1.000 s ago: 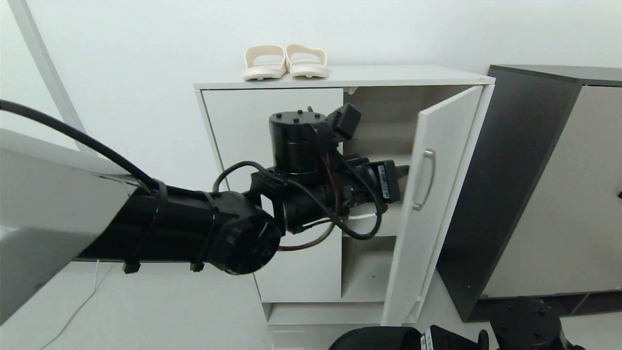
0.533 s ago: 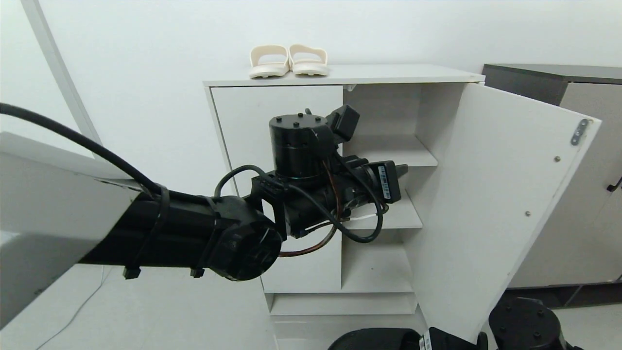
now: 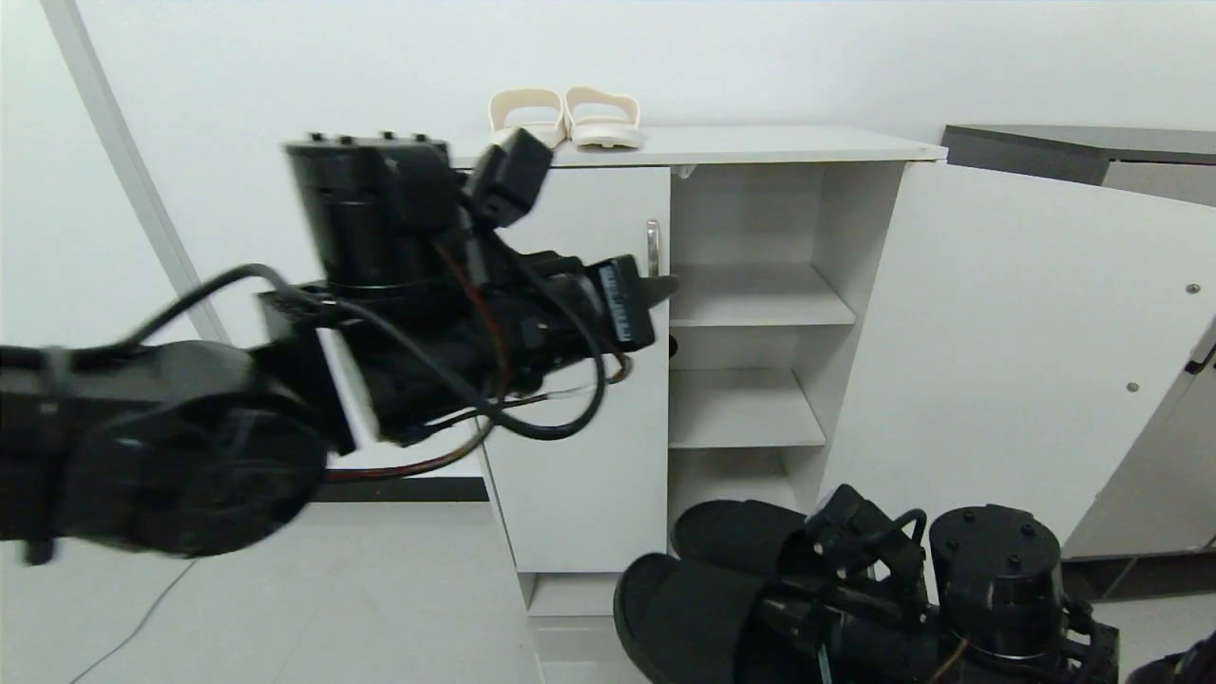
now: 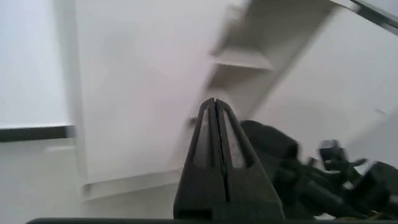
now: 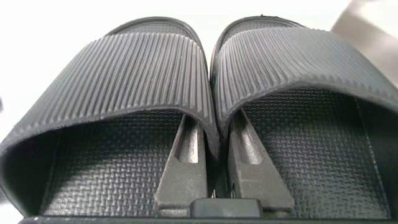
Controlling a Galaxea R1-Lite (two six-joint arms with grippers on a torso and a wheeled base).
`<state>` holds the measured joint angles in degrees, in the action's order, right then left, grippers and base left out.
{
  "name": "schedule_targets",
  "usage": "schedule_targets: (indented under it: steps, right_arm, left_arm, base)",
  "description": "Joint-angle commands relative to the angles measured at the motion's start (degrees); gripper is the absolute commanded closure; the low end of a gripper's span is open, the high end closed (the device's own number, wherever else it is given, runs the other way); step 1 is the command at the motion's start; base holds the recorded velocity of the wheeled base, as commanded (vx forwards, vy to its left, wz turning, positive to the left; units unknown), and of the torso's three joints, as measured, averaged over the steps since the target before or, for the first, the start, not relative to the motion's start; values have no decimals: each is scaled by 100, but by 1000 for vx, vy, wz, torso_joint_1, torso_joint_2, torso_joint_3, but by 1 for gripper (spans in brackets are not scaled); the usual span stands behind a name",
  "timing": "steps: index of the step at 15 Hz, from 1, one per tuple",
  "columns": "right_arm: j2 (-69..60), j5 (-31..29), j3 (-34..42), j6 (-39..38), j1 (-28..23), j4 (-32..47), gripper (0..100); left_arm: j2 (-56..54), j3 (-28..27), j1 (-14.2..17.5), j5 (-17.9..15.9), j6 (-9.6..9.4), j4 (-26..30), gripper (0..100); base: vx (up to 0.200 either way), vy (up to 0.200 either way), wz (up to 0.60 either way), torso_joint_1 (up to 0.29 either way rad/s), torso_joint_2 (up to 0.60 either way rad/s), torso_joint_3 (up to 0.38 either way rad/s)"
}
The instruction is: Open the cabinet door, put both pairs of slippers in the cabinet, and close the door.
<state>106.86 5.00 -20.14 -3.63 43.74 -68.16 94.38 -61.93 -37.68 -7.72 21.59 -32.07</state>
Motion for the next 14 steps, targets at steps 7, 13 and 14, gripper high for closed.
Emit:
schedule_targets:
  steps: [7, 13, 14]
  right_arm:
    - [1188, -2627, -1765, -182, -226, 321, 100]
    - [1276, -3479, -2152, -287, -243, 690, 100]
    - [1293, -3479, -2152, -287, -234, 690, 100]
  left_arm:
    - [-4542, 3187, 2476, 1800, -674, 984, 100]
    - [-6766, 4954, 3970, 2582, -1166, 1608, 100]
    - [-7460, 5428, 4401, 2565, -1289, 1933, 100]
  base:
    - [0, 0, 0, 0, 0, 0]
    - [0, 0, 0, 0, 0, 0]
    - [0, 0, 0, 0, 0, 0]
